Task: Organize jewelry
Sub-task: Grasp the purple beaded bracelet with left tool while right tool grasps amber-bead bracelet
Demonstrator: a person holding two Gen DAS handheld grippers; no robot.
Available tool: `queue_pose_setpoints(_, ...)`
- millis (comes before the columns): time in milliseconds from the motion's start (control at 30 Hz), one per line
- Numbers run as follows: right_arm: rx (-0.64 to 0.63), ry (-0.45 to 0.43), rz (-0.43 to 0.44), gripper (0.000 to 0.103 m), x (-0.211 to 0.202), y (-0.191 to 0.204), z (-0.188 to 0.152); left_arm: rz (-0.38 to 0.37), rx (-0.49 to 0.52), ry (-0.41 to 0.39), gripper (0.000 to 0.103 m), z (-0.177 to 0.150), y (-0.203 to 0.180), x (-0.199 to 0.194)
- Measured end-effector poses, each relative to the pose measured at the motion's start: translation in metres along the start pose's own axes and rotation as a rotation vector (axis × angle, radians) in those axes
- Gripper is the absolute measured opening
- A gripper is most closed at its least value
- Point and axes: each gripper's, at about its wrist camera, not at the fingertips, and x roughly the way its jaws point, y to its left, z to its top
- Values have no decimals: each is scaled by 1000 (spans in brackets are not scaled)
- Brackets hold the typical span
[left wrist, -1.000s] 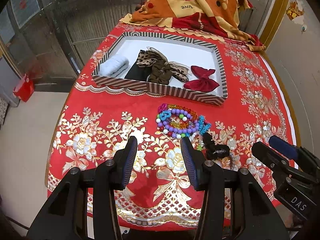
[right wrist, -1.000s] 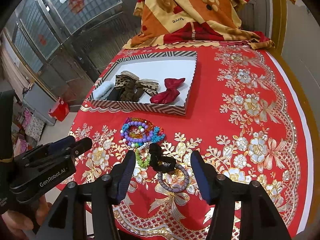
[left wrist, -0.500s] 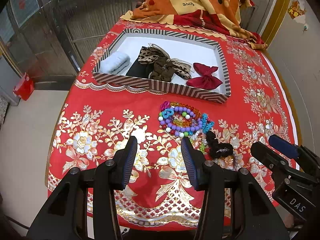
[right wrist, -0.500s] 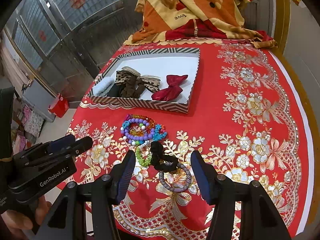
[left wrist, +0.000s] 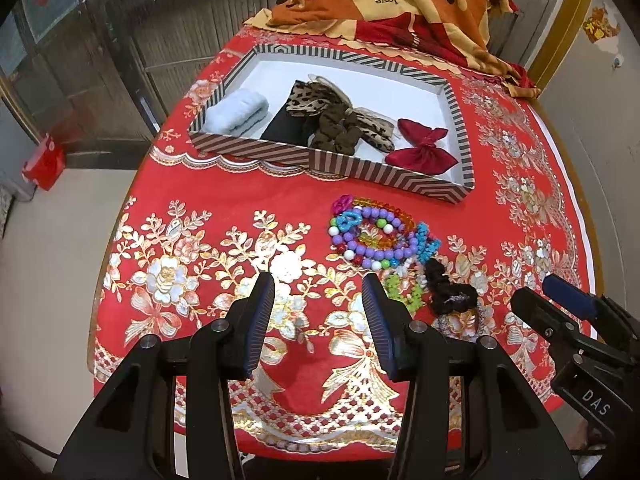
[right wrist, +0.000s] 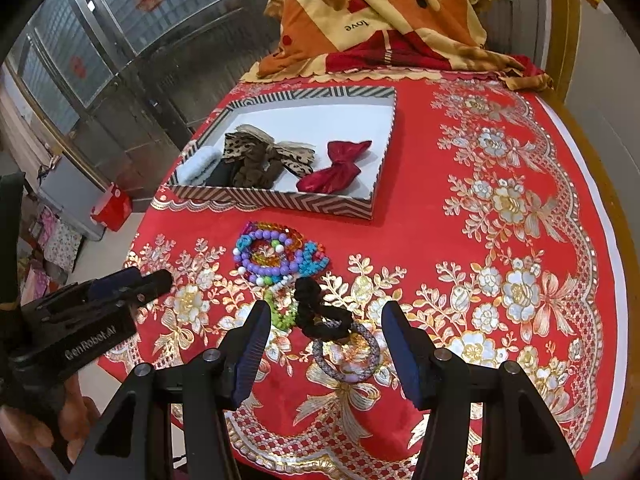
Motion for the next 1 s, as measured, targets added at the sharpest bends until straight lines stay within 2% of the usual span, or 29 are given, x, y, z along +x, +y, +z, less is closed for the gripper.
queue_pose_setpoints(233,28,36,-9,55,14,-11,-6,-58,-58,73,45,1,23,19)
queue_pose_setpoints(533,5,6,59,55,25,0,11,-53,-74,109,45,14,36,38)
queue_pose_setpoints(667,-36,8,69,46,43,9,30,-51,-73,121,45,21,41,44)
queue_pose_setpoints(833,-92,64,83,37,77,21,53,-45,-85,133,45,27,53,52)
queue_pose_setpoints(1000,-145,126,76,33,112,33,64,-38,-93,142,45,34,63,61)
